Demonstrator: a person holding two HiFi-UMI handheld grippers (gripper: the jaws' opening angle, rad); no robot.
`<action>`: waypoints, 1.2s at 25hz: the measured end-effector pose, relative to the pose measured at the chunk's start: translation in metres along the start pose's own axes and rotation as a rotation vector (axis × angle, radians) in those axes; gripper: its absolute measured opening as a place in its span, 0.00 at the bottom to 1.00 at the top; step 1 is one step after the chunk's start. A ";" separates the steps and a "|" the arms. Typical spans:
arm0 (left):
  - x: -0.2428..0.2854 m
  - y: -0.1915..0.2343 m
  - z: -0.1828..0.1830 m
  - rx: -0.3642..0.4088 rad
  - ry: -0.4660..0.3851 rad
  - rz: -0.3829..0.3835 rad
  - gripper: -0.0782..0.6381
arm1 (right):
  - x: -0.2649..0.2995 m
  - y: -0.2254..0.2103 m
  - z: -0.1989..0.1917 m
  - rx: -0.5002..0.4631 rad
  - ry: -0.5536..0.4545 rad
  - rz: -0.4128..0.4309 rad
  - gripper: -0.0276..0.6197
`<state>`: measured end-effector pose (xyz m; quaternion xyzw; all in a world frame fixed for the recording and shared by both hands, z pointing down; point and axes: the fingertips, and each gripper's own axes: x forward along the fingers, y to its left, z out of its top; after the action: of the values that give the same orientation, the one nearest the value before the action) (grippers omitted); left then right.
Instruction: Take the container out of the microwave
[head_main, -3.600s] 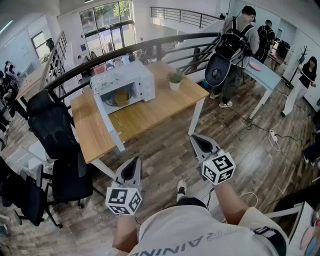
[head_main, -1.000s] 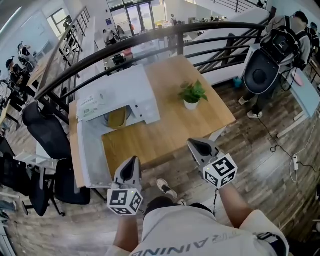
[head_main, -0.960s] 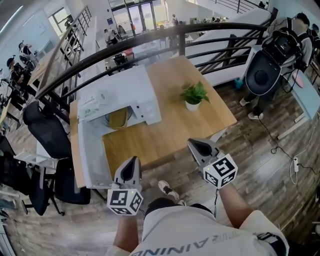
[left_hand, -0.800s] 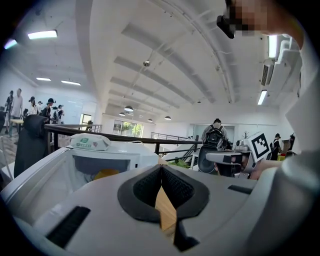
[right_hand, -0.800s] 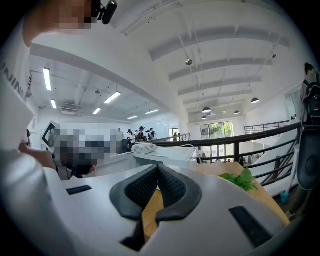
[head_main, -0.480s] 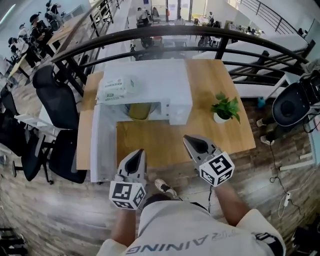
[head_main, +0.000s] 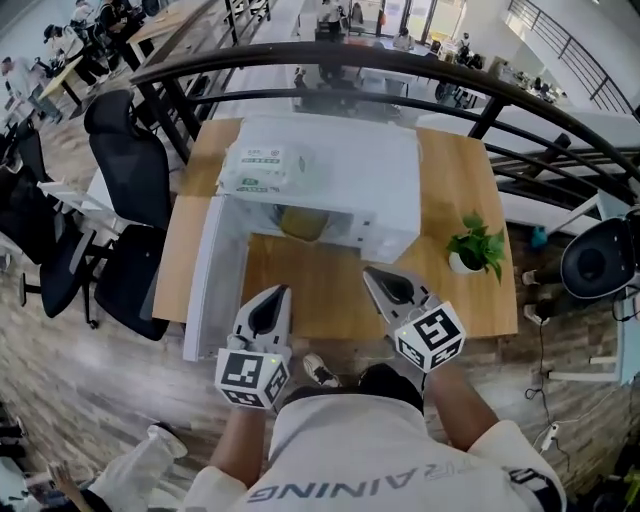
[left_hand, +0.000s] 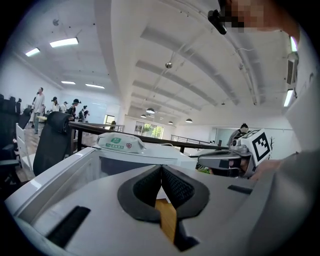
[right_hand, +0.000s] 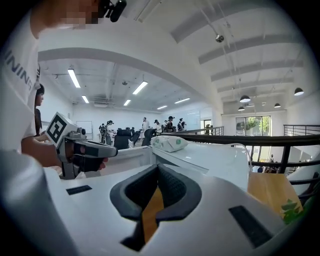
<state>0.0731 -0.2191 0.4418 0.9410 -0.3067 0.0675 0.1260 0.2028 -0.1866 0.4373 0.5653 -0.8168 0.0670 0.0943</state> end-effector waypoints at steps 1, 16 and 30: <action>-0.001 0.003 0.000 -0.004 -0.002 0.014 0.15 | 0.005 0.001 0.001 0.000 0.003 0.014 0.08; -0.027 0.039 0.010 -0.075 -0.060 0.253 0.15 | 0.092 0.007 0.002 -0.006 0.101 0.254 0.08; -0.046 0.044 -0.001 -0.119 -0.070 0.288 0.15 | 0.173 0.014 -0.082 -0.222 0.426 0.212 0.08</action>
<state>0.0102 -0.2273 0.4421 0.8799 -0.4463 0.0339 0.1597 0.1365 -0.3214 0.5572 0.4358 -0.8355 0.1041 0.3181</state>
